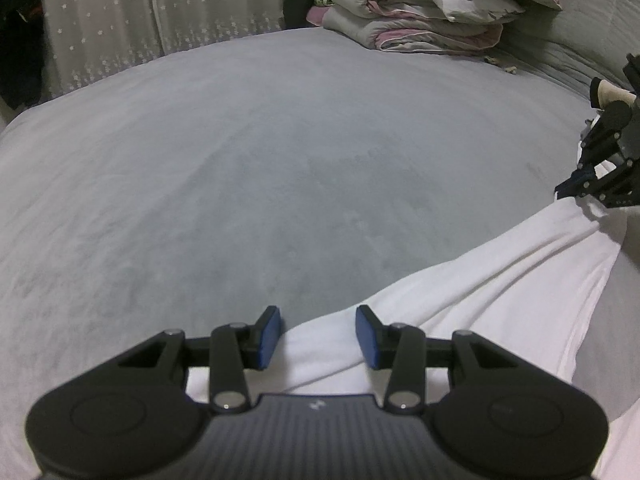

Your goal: Fold clothes

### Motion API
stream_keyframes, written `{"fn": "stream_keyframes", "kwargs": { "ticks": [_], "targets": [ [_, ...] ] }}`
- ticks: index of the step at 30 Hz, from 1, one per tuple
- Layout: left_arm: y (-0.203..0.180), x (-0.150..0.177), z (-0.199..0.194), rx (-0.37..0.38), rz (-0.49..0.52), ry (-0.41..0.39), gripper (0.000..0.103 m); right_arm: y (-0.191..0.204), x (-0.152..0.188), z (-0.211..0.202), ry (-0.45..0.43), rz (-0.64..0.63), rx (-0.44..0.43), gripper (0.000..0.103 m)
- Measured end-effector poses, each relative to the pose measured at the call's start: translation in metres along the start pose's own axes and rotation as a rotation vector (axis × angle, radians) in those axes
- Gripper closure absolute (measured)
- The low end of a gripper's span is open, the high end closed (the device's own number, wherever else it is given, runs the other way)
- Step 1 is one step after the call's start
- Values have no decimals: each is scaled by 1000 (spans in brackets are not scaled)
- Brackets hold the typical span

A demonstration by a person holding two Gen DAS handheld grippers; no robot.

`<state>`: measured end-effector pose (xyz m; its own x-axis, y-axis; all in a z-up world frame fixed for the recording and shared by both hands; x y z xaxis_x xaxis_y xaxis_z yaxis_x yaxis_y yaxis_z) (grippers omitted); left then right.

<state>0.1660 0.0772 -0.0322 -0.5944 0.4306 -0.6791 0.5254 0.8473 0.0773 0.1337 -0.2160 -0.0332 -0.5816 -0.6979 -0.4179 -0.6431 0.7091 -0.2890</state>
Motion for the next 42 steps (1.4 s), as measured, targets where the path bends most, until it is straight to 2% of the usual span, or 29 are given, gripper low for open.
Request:
{"fn": "stream_keyframes", "kwargs": {
  "ticks": [6,10,14,19,22,24,27,29,30,33,38,42],
  "targets": [
    [0,2,-4,-3,19,-8,60,-4,15,-16,-159,114,138,102],
    [2,2,-6,-12,31,-10,60,-8,20,-22,-223,160,236,102],
    [7,0,-6,-22,31,-4,60,-12,18,-22,-265,198,288,102],
    [10,-2,-1,-44,40,17,60,-7,16,-9,-253,202,300,102],
    [12,-3,1,-26,38,36,61,-7,15,0,-241,202,295,102],
    [11,-4,5,-7,43,53,64,-6,16,1,-235,205,290,102],
    [9,-4,10,20,37,69,81,-3,18,2,-230,211,286,102],
    [5,-4,12,28,33,64,99,-1,19,3,-229,210,285,102],
    [2,-5,12,30,32,61,101,1,19,3,-229,209,285,102],
    [5,-2,6,2,16,9,102,2,20,1,-248,215,303,102],
    [6,-1,-3,-95,-6,-106,102,-8,16,-2,-286,254,322,102],
    [-1,0,12,-149,16,-103,102,-13,10,14,-270,269,316,102]
  ]
}}
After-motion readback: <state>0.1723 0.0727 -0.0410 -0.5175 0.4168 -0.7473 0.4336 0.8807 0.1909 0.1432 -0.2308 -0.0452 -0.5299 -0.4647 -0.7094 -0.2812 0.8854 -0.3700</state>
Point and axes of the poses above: each gripper's, at about its wrist camera, not at the fingertips, and z roughly the way its jaws point, y to its left, x to its underside, the point moved 2 cm from there along z, roughly the way its jaws point, and after that the axes turned 3 degrees about z, right-handed, at the moved point
